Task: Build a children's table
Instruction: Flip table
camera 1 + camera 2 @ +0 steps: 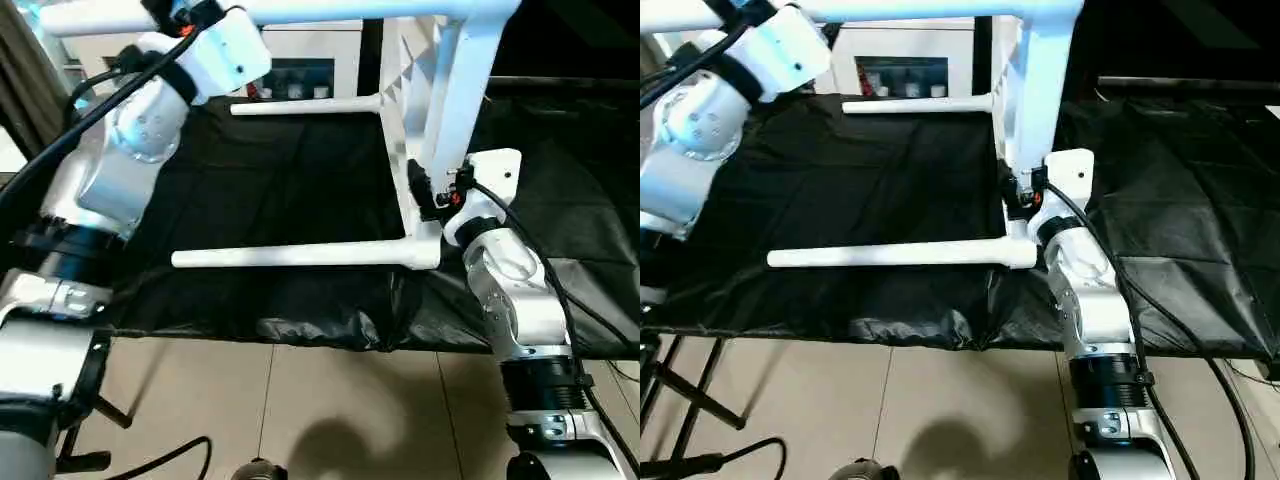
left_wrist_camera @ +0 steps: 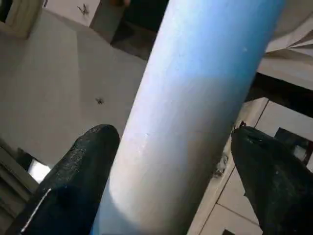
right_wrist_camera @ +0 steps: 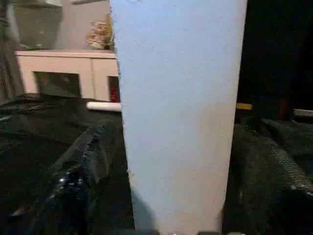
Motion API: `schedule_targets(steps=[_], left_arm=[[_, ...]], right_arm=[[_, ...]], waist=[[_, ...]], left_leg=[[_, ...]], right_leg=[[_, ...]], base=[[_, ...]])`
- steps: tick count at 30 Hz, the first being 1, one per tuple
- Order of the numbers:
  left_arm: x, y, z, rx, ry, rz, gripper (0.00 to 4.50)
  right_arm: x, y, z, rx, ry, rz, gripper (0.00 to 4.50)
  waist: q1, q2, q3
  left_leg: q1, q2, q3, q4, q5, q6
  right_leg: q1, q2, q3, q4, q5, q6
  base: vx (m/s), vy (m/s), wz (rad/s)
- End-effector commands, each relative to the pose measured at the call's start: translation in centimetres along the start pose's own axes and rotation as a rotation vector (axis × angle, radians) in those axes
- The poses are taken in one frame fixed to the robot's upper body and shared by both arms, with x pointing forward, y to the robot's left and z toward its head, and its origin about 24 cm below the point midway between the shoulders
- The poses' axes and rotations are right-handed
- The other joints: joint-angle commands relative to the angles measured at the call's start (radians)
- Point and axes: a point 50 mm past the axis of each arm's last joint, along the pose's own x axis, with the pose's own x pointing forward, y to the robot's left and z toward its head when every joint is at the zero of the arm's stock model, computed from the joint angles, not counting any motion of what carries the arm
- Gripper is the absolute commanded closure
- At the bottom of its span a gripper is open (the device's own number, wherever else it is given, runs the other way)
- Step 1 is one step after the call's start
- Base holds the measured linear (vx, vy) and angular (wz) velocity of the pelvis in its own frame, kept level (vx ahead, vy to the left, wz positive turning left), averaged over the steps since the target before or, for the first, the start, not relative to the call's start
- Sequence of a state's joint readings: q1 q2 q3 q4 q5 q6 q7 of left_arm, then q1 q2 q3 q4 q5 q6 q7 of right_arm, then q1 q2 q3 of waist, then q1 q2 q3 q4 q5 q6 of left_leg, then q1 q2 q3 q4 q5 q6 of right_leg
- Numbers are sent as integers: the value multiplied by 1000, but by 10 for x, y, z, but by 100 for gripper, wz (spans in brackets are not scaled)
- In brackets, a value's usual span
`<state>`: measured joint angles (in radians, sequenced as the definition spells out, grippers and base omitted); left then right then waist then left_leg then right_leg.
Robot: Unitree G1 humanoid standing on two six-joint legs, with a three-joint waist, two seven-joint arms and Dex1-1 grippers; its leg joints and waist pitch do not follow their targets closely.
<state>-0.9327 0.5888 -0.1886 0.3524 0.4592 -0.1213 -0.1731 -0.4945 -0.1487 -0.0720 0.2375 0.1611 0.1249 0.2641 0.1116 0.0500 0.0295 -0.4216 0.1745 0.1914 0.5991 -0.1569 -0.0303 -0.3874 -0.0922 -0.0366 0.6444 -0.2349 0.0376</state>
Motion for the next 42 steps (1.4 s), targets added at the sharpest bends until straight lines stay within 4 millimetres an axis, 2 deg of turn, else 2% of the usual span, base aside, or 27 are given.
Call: schedule_targets(steps=[1, 2, 8, 9, 11, 12, 14, 18, 19, 22, 23, 25, 28, 29, 31, 35, 39, 40, 42], left_arm=[[-8, -12, -7, 5, 32, -66, 40], [-10, -12, -8, 8, 37, -67, 40], [-17, -12, -14, 32, 75, -63, 40], [-18, -11, -14, 46, 82, -47, 40], [-21, -11, -13, 53, 90, -23, 68], [-21, -11, -13, 53, 90, -23, 75], [-22, -10, -13, 55, 97, -12, 78], [-26, -10, -17, 90, 134, -5, 117], [-27, -10, -19, 96, 141, -6, 117], [-27, -10, -20, 105, 150, -7, 133], [-28, -10, -20, 106, 150, -7, 148], [-28, -10, -21, 107, 161, -6, 163], [-29, -11, -22, 104, 175, -8, 176], [-29, -12, -23, 103, 181, -8, 199], [-29, -12, -23, 102, 186, -7, 203], [-26, -12, -21, 87, 187, -4, 245], [-24, -15, -13, 48, 164, -9, 251], [-23, -16, -11, 33, 157, -10, 252], [-23, -15, -7, -10, 143, -2, 252]], right_arm=[[0, 3, 2, -29, -8, 66, 29], [0, 1, 2, -49, 1, 66, 29], [0, -11, -5, -80, 48, 14, 29], [1, -12, -8, -80, 56, 17, 29], [3, -10, -11, -78, 61, 30, 25], [3, -10, -11, -78, 61, 30, 25], [4, -9, -12, -73, 63, 37, 56], [10, -5, -15, -46, 65, 54, 88], [11, -4, -15, -44, 64, 58, 100], [13, -3, -16, -43, 61, 65, 111], [13, -3, -16, -43, 61, 65, 133], [16, -3, -16, -46, 55, 71, 147], [19, -3, -15, -51, 47, 70, 152], [20, -3, -15, -55, 44, 55, 164], [22, -4, -16, -56, 43, 34, 169], [25, -5, -19, -54, 46, -38, 194], [28, -4, -20, -69, 40, -77, 205], [28, -5, -18, -79, 33, -82, 215], [29, -10, -11, -100, 11, -89, 220]], waist=[[4, -7, -58], [4, -8, -58], [6, -8, -56], [6, -3, -56], [4, -5, -54], [5, -1, -55], [4, -3, -55], [3, -3, -56], [2, -7, -54], [3, -6, -54], [3, -6, -54], [2, -6, -53], [2, -8, -53], [2, -8, -54], [2, -8, -55], [1, -7, -55], [4, -7, -55], [5, -3, -56], [6, -6, -57]], left_leg=[[37, 47, -34, -81, -273, -48], [33, 47, -35, -80, -251, -44], [39, 45, -30, -79, -267, -43], [40, 47, -31, -80, -277, -48], [42, 47, -31, -81, -298, -53], [41, 47, -32, -81, -300, -55], [41, 48, -33, -82, -306, -55], [41, 47, -32, -82, -307, -52], [37, 46, -33, -82, -301, -50], [38, 46, -32, -82, -304, -47], [38, 46, -33, -82, -301, -46], [38, 46, -33, -83, -303, -47], [38, 46, -33, -84, -312, -47], [38, 46, -32, -82, -310, -45], [37, 46, -31, -81, -299, -44], [36, 45, -31, -81, -288, -42], [38, 45, -30, -81, -288, -43], [38, 45, -30, -81, -291, -43], [38, 46, -30, -80, -280, -41]], right_leg=[[19, -51, 27, -77, -57, -161], [23, -51, 26, -75, -40, -163], [15, -49, 28, -80, -81, -171], [14, -50, 28, -81, -93, -171], [13, -50, 29, -84, -115, -170], [13, -51, 29, -82, -113, -170], [13, -51, 29, -83, -118, -169], [11, -49, 28, -83, -118, -172], [14, -50, 28, -83, -116, -173], [12, -51, 29, -85, -126, -174], [12, -50, 29, -85, -122, -173], [12, -49, 28, -84, -119, -174], [11, -51, 28, -85, -133, -178], [11, -51, 28, -85, -133, -181], [9, -51, 29, -84, -122, -183], [10, -50, 28, -83, -108, -184], [9, -48, 29, -82, -104, -185], [9, -49, 29, -82, -104, -185], [11, -49, 29, -81, -83, -184]], base=[[0, 0, 0], [0, 0, 0], [0, 0, 0], [0, 0, 0], [0, 0, 0], [0, 0, 0], [0, 0, 0], [0, 0, 0], [0, 0, 0], [0, 0, 0], [0, 0, 0], [0, 0, 0], [0, 0, 0], [0, 0, 0], [0, 0, 0], [0, 0, 0], [0, 0, 0], [0, 0, 0], [0, 0, 0]])
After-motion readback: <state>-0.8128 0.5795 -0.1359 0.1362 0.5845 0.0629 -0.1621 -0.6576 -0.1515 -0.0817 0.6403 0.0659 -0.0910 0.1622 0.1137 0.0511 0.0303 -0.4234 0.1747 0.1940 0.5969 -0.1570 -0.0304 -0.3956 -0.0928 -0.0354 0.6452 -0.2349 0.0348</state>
